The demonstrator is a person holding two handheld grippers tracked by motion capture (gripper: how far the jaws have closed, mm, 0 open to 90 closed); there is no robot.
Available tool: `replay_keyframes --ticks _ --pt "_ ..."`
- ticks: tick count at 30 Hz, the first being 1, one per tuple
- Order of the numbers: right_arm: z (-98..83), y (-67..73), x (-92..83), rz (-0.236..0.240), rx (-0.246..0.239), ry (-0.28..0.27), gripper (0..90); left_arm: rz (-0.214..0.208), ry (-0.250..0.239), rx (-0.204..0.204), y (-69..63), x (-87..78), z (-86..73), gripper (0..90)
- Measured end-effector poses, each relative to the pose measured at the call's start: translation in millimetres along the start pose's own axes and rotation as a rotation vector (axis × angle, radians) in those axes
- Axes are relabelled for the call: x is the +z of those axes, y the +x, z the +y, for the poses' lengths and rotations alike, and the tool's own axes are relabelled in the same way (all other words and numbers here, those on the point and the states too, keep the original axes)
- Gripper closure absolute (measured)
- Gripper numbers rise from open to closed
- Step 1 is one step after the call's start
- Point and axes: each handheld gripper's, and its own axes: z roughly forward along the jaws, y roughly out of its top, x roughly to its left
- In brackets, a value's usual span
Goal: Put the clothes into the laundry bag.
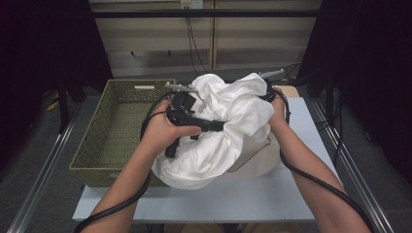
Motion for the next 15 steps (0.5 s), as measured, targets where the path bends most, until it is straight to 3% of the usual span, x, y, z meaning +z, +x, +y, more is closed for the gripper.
replay_keyframes --ticks 3,7,11,15 --pt "-1.8 -0.6 0.5 0.005 -0.007 0.002 88.3 -0.044 0.010 -0.019 3.0 8.8 -5.1 56.8" --pt "-1.9 0.0 -2.3 0.008 -0.010 0.009 88.3 0.007 0.094 -0.041 11.6 24.7 -16.9 56.6" --pt "0.6 1.9 -6.5 0.022 -0.023 0.005 88.3 0.037 0.126 -0.058 20.7 36.2 -27.4 56.5" --pt "4.1 6.2 -10.1 0.031 -0.045 0.004 88.3 0.114 0.162 -0.076 31.6 44.7 -34.2 56.5"
